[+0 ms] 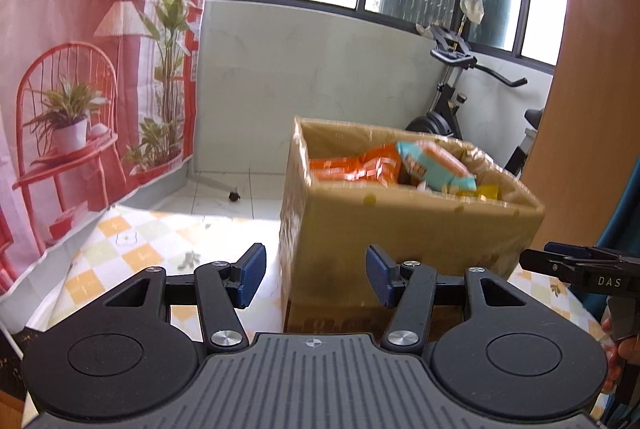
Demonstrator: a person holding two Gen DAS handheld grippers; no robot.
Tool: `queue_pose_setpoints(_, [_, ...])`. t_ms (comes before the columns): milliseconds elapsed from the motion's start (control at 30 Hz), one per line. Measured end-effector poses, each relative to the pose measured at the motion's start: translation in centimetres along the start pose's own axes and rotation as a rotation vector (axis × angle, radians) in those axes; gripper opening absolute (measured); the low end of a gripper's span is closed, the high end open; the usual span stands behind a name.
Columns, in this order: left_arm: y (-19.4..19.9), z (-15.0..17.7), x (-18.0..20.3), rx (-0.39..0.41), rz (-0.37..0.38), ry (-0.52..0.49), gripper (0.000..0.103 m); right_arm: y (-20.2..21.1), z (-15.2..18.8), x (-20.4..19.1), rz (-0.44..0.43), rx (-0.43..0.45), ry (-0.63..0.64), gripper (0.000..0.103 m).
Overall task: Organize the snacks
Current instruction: 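Move both tools back to the remaining snacks in front of the table box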
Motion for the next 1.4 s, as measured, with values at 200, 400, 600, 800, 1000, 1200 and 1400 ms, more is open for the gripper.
queue_pose_setpoints(200, [-0.2, 3.7, -0.3, -0.038, 0.001, 0.043, 0.058, -0.4, 3.0, -0.2, 0.014, -0.026, 0.048, 0.086])
queue_pose_setpoints(400, [-0.9, 8.4, 0.5, -0.112, 0.015, 0.071, 0.058, -0.7, 7.2, -0.5, 0.010, -0.073, 0.078, 0.084])
queue_pose_setpoints(600, [-1.6, 12.1, 2.0, -0.179, 0.035, 0.069, 0.058, -0.8, 11.2, -1.0, 0.002, -0.137, 0.119, 0.080])
queue_pose_setpoints(800, [-1.6, 15.0, 2.9, -0.214, 0.037, 0.090, 0.058, -0.3, 14.9, -2.0, -0.032, -0.197, 0.142, 0.071])
queue_pose_setpoints(1000, [-1.1, 16.2, 3.0, -0.216, 0.042, 0.103, 0.058, 0.2, 17.9, -3.2, -0.067, -0.273, 0.155, 0.067])
queue_pose_setpoints(1200, [-1.3, 17.1, 3.4, -0.232, 0.057, 0.115, 0.058, 0.2, 19.2, -3.1, -0.062, -0.329, 0.135, 0.056])
queue_pose_setpoints(1400, [-1.8, 17.7, 3.5, -0.250, 0.066, 0.128, 0.058, -0.1, 20.2, -3.5, -0.060, -0.345, 0.163, 0.046])
Point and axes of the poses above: each gripper's, at about its wrist camera, not at the fingertips, and y roughly against the way its jaws point, x to its right, z to its underside, the point moved 10 cm from there along -y, roughly the way its jaws point, and after that the axes turned 10 degrees about z, right-handed, at the moved point
